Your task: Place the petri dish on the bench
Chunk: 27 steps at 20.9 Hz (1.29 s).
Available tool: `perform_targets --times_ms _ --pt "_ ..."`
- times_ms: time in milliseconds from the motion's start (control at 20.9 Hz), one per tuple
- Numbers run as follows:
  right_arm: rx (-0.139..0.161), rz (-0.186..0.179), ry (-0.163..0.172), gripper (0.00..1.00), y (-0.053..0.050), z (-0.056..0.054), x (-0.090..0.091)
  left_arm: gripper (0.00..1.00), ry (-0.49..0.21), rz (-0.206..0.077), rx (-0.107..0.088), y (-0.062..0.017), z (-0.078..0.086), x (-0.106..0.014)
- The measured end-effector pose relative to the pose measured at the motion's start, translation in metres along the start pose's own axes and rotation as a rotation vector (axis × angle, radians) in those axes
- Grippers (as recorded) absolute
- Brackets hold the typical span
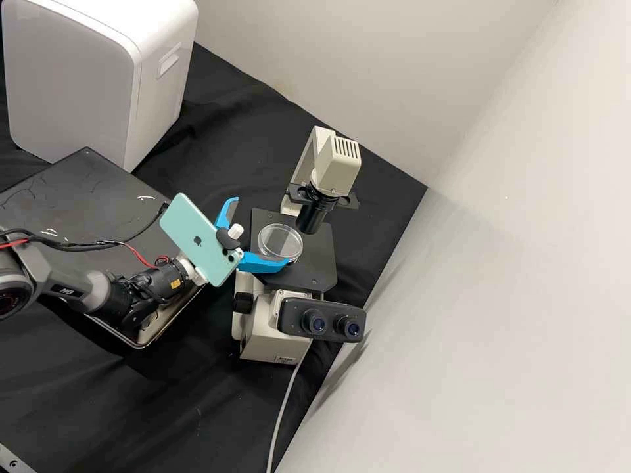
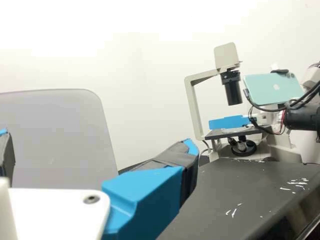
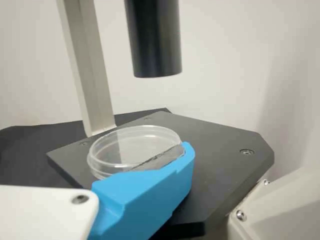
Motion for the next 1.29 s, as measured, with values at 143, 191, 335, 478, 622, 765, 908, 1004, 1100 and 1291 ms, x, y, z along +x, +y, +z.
perform_targets --times_ms 143,191,335,478,622,765,908,1004,1100,1291 --pt "-0.003 0.001 -0.012 1.0 0.002 0.003 0.008 1.0 0.0 0.0 0.0 0.0 0.0 0.0" --pt "-0.009 0.003 -0.011 1.0 0.002 0.003 0.011 1.0 0.0 0.0 0.0 0.0 0.0 0.0" --pt "-0.031 0.004 -0.026 1.0 0.002 0.009 0.02 1.0 0.0 0.0 0.0 0.0 0.0 0.0" --pt "-0.046 0.007 -0.042 1.0 0.004 0.015 0.025 1.0 0.0 -0.004 -0.002 -0.0007 0.0 0.0" --pt "-0.046 0.016 -0.048 1.0 0.006 0.018 0.03 1.0 0.001 -0.006 -0.002 -0.0011 0.0 0.0" --pt "-0.053 0.023 -0.054 1.0 0.008 0.022 0.035 1.0 -0.003 -0.006 -0.003 -0.0011 0.0 0.0" --pt "-0.062 0.026 -0.065 1.0 0.007 0.027 0.04 1.0 -0.009 -0.006 -0.004 -0.0012 0.001 0.001" --pt "-0.074 0.03 -0.067 1.0 0.007 0.029 0.042 1.0 -0.009 -0.006 -0.004 -0.0012 0.001 0.001" --pt "-0.073 0.03 -0.069 1.0 0.008 0.028 0.044 1.0 -0.009 -0.006 -0.004 -0.0012 0.001 0.001" --pt "-0.077 0.031 -0.076 1.0 0.006 0.032 0.048 1.0 -0.009 -0.006 -0.004 -0.0012 0.001 0.001"
